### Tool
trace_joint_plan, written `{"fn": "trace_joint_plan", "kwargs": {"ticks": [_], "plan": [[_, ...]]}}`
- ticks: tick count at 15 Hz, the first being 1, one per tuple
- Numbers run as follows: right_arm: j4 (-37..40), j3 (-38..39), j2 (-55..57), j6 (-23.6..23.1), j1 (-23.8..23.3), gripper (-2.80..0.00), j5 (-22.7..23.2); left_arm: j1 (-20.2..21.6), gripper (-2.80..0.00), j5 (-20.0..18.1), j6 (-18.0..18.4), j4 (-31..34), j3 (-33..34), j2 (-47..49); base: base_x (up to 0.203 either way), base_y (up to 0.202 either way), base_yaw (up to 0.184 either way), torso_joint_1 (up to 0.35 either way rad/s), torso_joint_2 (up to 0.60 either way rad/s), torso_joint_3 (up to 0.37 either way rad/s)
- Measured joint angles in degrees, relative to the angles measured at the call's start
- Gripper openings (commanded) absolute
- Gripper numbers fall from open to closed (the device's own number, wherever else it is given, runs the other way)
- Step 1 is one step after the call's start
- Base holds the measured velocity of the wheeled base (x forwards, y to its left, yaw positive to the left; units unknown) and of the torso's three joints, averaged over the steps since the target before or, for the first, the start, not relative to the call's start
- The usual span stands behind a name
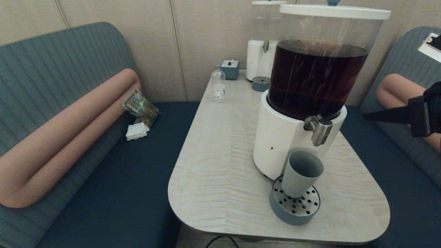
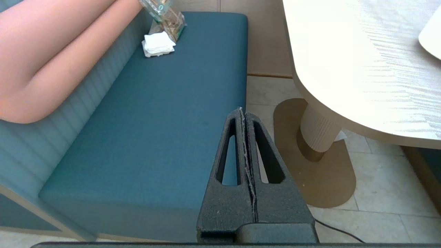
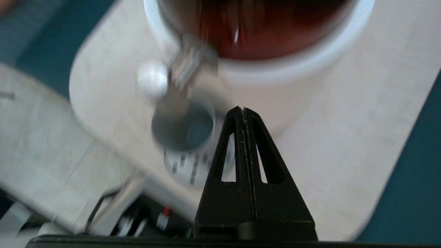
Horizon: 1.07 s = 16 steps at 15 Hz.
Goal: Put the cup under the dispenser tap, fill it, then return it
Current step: Turn on the faucet
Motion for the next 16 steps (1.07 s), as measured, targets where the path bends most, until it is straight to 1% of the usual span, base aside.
{"fn": "trace_joint_plan", "kwargs": {"ticks": [1,3,5,8,11,16], "plan": [[-2.37,0.35,0.50,0.21,0.05,-2.80,0.18,0.00,-2.80,-0.05,0.02,0.00,0.00,0.00,0.000,0.000,0.000,0.000,0.00,0.000],[-3.14,0.14,1.69,0.84,1.26,-2.80,0.10,0.02,-2.80,-0.07,0.01,0.00,0.00,0.00,0.000,0.000,0.000,0.000,0.00,0.000],[-3.49,-1.05,2.79,3.59,2.74,-2.80,0.05,0.00,-2.80,-0.05,0.00,0.00,0.00,0.00,0.000,0.000,0.000,0.000,0.00,0.000],[-3.91,-1.44,4.13,3.97,3.55,-2.80,0.14,0.00,-2.80,-0.03,0.00,0.00,0.00,0.00,0.000,0.000,0.000,0.000,0.00,0.000],[-6.17,-0.97,5.40,4.00,3.81,-2.80,0.09,0.00,-2.80,-0.02,0.02,0.00,0.00,0.00,0.000,0.000,0.000,0.000,0.00,0.000],[-8.45,-0.66,7.25,4.33,6.80,-2.80,0.05,0.00,-2.80,-0.02,0.00,0.02,0.00,0.00,0.000,0.000,0.000,0.000,0.00,0.000]]}}
